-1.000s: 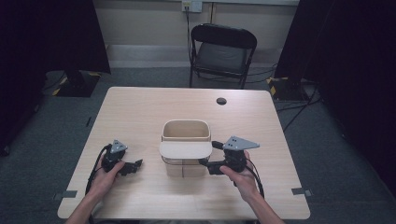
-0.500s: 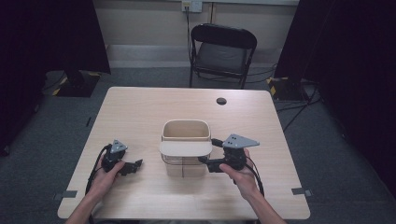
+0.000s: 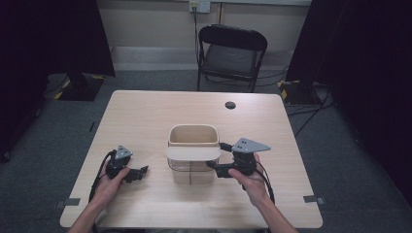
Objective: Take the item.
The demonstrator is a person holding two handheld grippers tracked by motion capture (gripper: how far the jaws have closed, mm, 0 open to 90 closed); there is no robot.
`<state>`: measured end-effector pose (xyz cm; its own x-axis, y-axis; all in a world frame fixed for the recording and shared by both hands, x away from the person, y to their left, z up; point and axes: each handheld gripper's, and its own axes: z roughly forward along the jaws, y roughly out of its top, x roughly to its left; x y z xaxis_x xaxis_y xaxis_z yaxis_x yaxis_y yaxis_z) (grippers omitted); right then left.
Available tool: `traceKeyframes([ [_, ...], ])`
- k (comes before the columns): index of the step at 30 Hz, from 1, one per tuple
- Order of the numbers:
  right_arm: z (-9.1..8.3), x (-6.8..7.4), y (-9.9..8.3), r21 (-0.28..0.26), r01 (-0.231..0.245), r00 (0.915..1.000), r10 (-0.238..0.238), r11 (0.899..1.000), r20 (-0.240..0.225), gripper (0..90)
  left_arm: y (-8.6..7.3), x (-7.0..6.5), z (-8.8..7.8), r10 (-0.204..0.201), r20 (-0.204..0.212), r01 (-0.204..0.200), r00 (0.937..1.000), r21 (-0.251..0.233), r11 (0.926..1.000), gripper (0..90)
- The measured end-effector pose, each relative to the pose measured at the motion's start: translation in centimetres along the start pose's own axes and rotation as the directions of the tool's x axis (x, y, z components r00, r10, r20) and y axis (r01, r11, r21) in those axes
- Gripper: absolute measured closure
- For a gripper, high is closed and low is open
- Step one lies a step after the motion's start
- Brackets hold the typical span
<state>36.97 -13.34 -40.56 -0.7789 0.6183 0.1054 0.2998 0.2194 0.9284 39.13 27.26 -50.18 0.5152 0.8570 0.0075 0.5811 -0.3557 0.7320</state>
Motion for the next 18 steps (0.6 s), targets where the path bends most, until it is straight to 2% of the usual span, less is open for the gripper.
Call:
traceKeyframes([
  [8,-0.1,0.0,0.2,-0.001,-0.001,1.0,0.001,1.0,0.0,21.0,0.0,0.0,0.0,0.0,0.001,0.0,1.0,0.0,1.0,11.6],
  [13,-0.4,-0.1,1.0,-0.025,0.004,1.0,-0.004,1.0,-0.001,24.2,0.0,0.0,0.0,0.0,0.0,0.0,1.0,0.001,1.0,11.6],
  [18,-0.3,-0.1,1.0,-0.022,0.004,1.0,-0.004,1.0,-0.008,27.0,0.0,0.0,0.0,0.0,0.0,0.0,1.0,0.0,1.0,11.6],
])
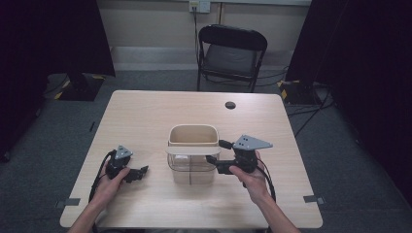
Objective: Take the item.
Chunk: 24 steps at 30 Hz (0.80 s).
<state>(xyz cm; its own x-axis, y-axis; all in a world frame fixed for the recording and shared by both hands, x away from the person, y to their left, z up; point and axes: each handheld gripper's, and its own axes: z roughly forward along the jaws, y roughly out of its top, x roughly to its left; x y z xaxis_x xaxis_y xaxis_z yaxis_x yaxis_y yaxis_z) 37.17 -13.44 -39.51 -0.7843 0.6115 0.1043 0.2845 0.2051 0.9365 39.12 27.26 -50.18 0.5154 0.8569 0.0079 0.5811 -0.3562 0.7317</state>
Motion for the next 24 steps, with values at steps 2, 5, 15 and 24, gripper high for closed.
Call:
traceKeyframes([
  [2,0.02,0.03,0.0,-0.001,-0.001,1.0,0.001,1.0,0.0,27.5,0.0,0.01,-0.01,0.0,0.002,0.0,1.0,0.0,1.0,11.6],
  [5,0.11,0.07,0.07,0.004,-0.002,0.9999,0.002,1.0,-0.011,31.0,0.0,0.0,0.0,0.0,0.001,0.0,1.0,0.0,1.0,11.6],
  [15,0.31,-0.14,0.29,0.003,-0.01,0.9996,0.01,1.0,-0.027,37.1,0.0,0.0,0.0,0.0,0.001,0.0,1.0,0.0,1.0,11.6],
  [24,0.41,-0.26,0.83,0.006,-0.011,0.9992,0.011,1.0,-0.039,39.7,0.0,0.0,0.0,0.0,0.0,0.0,1.0,0.0,1.0,11.6],
])
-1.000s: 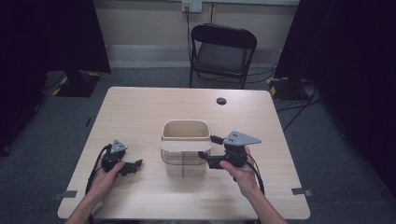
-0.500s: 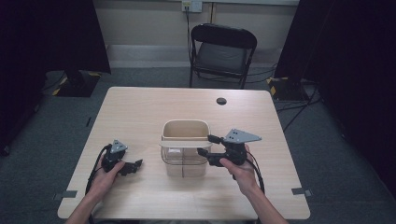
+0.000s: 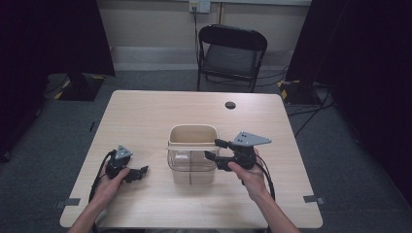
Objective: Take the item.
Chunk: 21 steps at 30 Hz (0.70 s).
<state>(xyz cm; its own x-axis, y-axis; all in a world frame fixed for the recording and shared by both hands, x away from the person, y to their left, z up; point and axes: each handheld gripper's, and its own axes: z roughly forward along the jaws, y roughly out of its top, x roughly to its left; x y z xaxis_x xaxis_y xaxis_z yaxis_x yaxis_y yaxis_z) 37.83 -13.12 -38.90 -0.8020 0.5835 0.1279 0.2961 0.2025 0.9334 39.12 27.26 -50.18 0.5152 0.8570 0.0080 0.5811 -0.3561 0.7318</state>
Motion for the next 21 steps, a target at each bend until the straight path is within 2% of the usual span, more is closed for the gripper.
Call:
traceKeyframes([
  [21,0.3,-0.06,0.25,-0.005,-0.012,0.9999,0.012,1.0,-0.003,43.4,0.0,0.0,0.0,0.0,0.0,0.0,1.0,0.0,1.0,11.6],
])
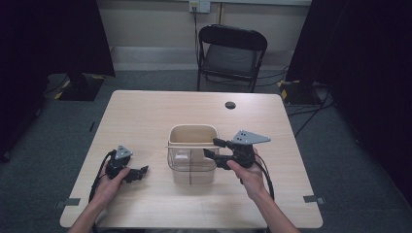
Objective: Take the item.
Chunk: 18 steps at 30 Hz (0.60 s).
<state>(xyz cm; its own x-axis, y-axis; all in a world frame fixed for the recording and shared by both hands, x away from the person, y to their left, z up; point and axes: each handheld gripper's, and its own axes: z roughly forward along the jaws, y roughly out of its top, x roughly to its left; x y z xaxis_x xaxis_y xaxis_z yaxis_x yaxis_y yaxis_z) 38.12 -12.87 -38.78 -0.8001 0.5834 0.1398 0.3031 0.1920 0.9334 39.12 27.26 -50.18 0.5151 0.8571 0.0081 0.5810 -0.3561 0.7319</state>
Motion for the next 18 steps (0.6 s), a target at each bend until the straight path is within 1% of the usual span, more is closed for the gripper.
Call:
traceKeyframes([
  [9,0.07,-0.06,0.34,0.006,0.004,1.0,-0.004,1.0,-0.002,44.9,0.0,0.0,0.0,0.0,0.0,0.0,1.0,0.0,1.0,11.6],
  [18,0.25,-0.15,0.64,0.006,-0.003,1.0,0.003,1.0,-0.006,45.5,0.0,0.0,0.0,0.0,0.001,0.0,1.0,0.0,1.0,11.6],
])
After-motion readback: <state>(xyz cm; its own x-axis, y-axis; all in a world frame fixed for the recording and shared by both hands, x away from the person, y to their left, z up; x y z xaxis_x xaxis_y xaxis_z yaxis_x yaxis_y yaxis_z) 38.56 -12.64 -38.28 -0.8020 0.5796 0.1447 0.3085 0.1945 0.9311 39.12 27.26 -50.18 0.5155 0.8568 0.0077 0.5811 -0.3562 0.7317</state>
